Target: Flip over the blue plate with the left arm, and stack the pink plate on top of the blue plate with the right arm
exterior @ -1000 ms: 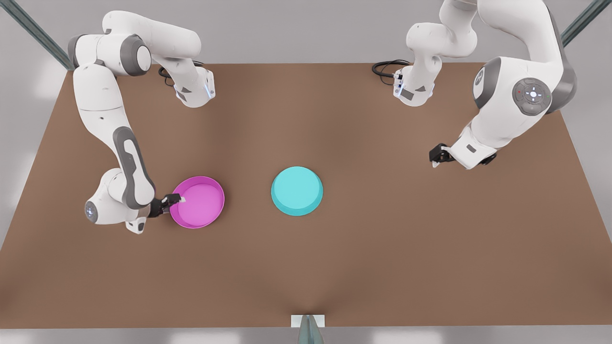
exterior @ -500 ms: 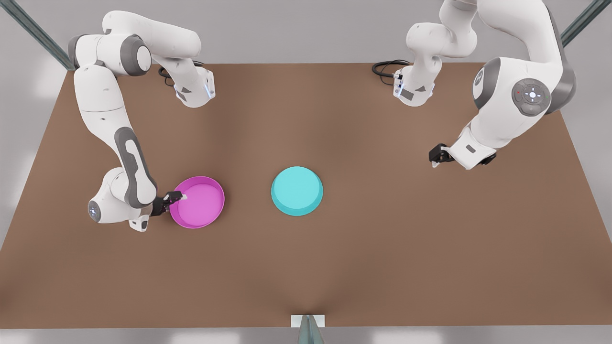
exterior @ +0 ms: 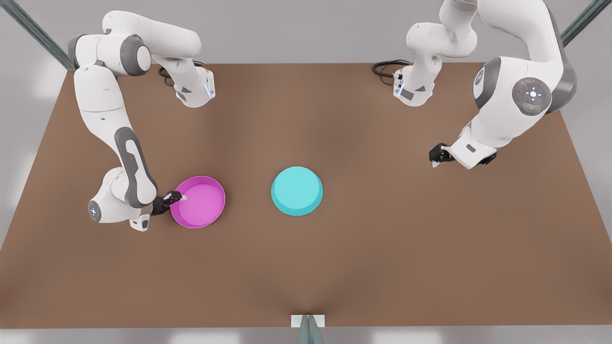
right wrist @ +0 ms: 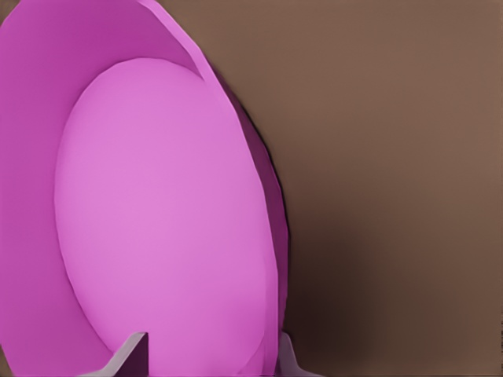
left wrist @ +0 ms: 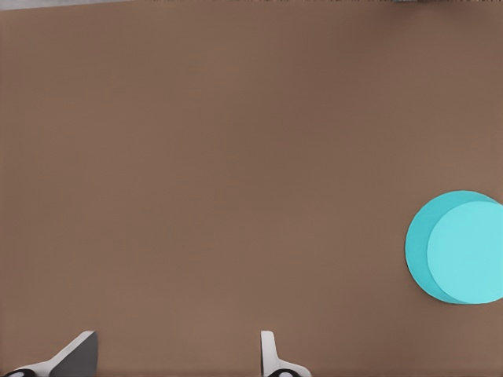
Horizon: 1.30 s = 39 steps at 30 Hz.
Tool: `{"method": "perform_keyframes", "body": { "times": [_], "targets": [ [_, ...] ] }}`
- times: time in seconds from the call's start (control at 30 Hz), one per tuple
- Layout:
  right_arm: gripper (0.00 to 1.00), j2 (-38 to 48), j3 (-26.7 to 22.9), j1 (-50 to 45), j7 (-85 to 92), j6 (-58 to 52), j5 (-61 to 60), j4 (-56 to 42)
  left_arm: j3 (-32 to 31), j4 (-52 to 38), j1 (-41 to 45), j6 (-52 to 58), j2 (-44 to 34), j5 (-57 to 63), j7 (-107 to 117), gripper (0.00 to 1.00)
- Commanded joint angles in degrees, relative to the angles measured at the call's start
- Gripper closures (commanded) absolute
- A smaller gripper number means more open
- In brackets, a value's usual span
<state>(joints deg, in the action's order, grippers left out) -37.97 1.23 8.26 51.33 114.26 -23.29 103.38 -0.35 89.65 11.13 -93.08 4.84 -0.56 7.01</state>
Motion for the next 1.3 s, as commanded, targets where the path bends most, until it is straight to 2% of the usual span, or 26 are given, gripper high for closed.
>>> {"method": "perform_keyframes", "body": {
  "times": [0.0, 0.07, 0.17, 0.3, 0.53, 0.87, 1.27],
  "targets": [
    [0.34, 0.0, 0.0, 0.0, 0.0, 0.0, 0.0, 0.0, 0.0, -0.1, 0.0, 0.0, 0.0, 0.0, 0.0, 0.00],
    [0.37, -0.1, 0.0, 0.0, 0.0, 0.1, 0.0, 0.0, 0.0, 0.0, 0.0, -0.1, 0.3, 0.1, -0.3, 0.00],
    [0.50, -0.1, 0.0, 0.1, 0.2, 0.0, 0.0, 0.0, 0.0, -0.1, 0.0, -0.1, 0.5, 0.0, -0.3, 0.00],
    [0.61, -0.2, -0.1, 0.3, 0.2, 0.0, 0.1, -0.1, 0.0, -0.1, 0.0, -0.1, 0.5, -0.1, -0.3, 0.00],
    [0.62, -0.3, -0.1, 0.4, 0.2, 0.1, 0.0, -0.2, 0.0, -0.2, 0.0, 0.1, 0.4, -0.1, -0.3, 0.00],
    [0.72, -0.3, 0.0, 0.7, 0.2, -0.4, 0.0, -0.3, 0.0, -0.3, 0.0, 0.0, 0.5, -0.1, -0.2, 0.00],
    [0.73, -0.3, -0.1, 0.8, 0.1, -1.7, 0.0, -0.7, 0.0, -0.5, 0.0, 0.5, 0.5, -0.1, -0.2, 0.00]
  ]
}}
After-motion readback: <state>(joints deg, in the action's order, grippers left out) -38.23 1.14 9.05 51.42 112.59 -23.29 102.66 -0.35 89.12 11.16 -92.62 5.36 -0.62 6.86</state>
